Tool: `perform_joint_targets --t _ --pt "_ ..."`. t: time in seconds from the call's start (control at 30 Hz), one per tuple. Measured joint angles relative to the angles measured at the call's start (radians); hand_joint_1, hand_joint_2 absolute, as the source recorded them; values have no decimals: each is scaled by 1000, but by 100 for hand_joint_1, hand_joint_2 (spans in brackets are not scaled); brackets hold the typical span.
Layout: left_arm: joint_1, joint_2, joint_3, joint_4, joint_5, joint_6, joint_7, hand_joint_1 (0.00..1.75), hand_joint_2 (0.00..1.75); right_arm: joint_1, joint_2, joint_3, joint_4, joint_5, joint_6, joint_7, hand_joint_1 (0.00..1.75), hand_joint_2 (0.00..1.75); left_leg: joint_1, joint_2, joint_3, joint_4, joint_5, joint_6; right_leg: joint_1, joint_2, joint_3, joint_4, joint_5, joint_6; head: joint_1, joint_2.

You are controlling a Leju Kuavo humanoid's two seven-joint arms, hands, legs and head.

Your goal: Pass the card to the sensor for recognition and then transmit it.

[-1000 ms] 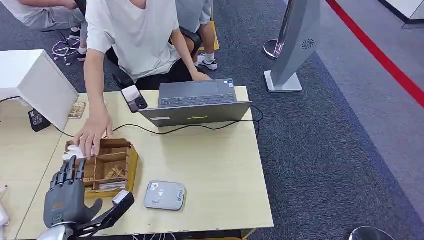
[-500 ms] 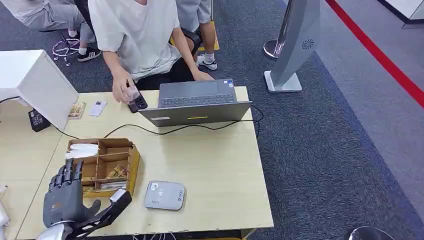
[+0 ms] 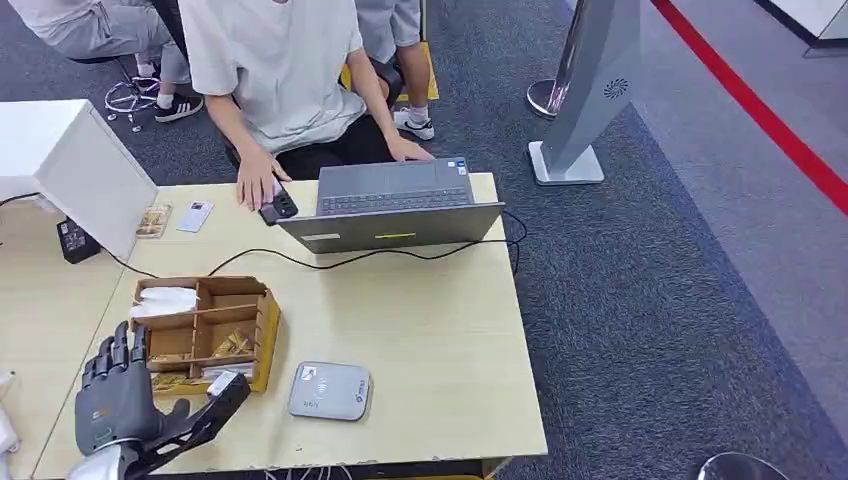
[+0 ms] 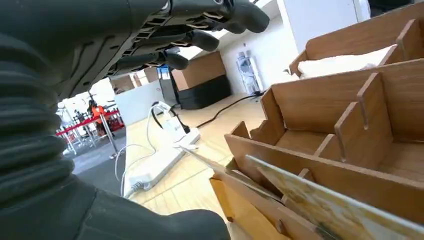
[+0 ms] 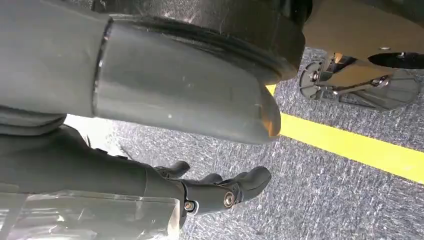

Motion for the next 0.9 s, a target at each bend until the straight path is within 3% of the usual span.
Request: perform_joint_targets --t 0.77,0.9 --pt "-17 0 0 32 0 34 0 0 175 0 5 -14 -4 18 5 -3 0 0 0 0 0 0 0 0 0 0 0 0 0 0 0 0" --pt "-37 2 -19 71 0 93 -7 0 175 0 8 -20 -5 34 5 -6 0 0 0 0 0 0 0 0 0 0 0 0 0 0 0 0"
